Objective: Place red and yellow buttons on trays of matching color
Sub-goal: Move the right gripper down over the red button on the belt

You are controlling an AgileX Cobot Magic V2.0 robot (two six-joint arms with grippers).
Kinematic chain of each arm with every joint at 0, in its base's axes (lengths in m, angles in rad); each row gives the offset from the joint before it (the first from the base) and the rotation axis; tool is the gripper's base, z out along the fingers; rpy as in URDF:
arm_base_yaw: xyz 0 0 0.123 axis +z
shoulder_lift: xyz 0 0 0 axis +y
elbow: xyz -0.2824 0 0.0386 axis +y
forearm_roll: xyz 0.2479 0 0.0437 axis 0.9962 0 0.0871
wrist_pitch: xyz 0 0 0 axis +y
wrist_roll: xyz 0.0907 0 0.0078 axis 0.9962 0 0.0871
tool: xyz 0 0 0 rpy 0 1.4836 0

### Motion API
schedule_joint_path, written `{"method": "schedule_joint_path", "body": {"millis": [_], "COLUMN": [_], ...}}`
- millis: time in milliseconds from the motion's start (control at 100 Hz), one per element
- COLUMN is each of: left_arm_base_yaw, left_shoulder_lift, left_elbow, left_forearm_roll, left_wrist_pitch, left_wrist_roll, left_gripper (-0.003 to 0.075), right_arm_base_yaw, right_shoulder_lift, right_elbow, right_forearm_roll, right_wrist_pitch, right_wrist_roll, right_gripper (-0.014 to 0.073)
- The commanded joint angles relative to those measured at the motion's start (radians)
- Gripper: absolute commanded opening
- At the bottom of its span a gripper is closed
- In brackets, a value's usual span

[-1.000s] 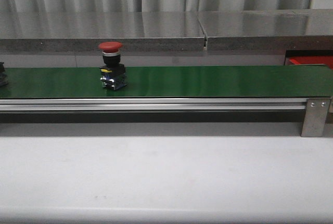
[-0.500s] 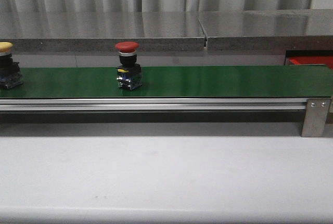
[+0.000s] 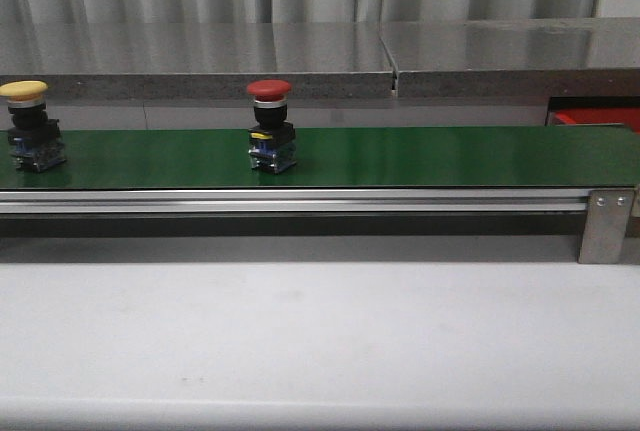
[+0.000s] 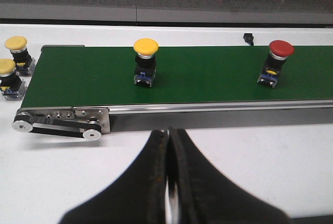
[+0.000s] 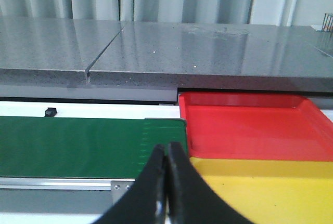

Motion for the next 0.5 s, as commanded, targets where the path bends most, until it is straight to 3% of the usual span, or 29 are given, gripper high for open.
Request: {"method": "schedule_joint_path", "body": {"millis": [0, 210, 390, 490], "left_arm_base_yaw": [-0.008, -0.008, -0.008, -0.008], "left_shoulder_lift": [0.007, 0.007, 0.007, 0.007], "left_elbow": [-0.025, -0.025, -0.025, -0.025], "left_forearm_roll": [-0.013, -0.013, -0.013, -0.013], "left_wrist_pitch": [-0.070, -0.070, -0.070, -0.070], "left_wrist_roll": [-0.002, -0.002, -0.002, -0.002], "left_gripper": [-0.0020, -0.0020, -0.0020, -0.0020], "right_arm_base_yaw": [0.002, 0.002, 0.002, 0.002], "right_shoulder_lift": [0.086, 0.258, 0.357, 0.397], "right_elbow": [-0.087, -0.227, -0.258, -0.294], "right_forearm_roll": [-0.010, -0.009, 0.034, 0.035], "right_wrist_pitch": [-0.042, -0.035, -0.159, -0.121], "right_wrist_roll": [-0.007, -0.007, 0.012, 0.011], "right_gripper": [-0.0117, -0.0117, -0.0117, -0.0117]}}
